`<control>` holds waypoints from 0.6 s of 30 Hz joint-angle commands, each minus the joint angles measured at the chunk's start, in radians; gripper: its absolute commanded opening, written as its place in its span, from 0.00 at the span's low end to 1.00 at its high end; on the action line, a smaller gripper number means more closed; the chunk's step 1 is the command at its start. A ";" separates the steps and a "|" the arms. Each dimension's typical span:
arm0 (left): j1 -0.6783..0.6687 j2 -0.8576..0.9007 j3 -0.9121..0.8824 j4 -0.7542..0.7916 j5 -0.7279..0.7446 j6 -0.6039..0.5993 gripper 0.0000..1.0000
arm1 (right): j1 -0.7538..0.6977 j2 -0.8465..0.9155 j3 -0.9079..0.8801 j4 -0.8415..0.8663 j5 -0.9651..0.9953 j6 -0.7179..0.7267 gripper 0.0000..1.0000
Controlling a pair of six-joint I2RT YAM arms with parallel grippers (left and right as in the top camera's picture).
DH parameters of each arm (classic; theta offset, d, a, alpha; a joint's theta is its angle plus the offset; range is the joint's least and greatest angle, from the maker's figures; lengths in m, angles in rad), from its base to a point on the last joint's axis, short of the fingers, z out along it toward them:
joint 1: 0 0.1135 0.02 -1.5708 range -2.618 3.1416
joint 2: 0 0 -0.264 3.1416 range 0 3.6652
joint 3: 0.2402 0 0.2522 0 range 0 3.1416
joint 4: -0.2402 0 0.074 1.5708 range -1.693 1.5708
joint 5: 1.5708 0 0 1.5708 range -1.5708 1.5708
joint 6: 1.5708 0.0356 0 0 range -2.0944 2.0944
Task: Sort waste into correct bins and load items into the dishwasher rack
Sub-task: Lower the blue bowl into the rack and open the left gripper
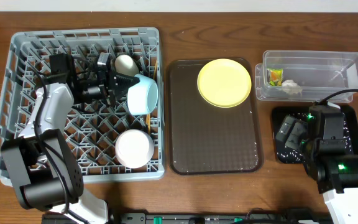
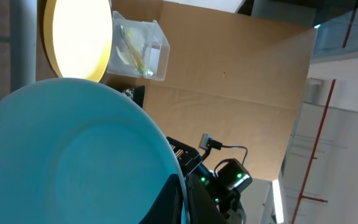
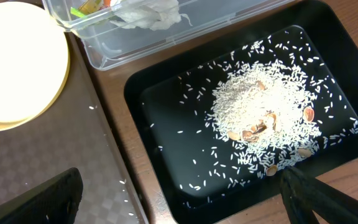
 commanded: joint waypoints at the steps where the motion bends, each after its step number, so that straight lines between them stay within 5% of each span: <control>1: -0.018 0.005 -0.004 0.003 0.013 -0.033 0.07 | -0.005 -0.001 0.005 -0.001 0.013 -0.009 0.99; 18: -0.026 0.005 -0.006 0.001 -0.198 -0.041 0.07 | -0.005 0.000 0.005 -0.001 0.013 -0.009 0.99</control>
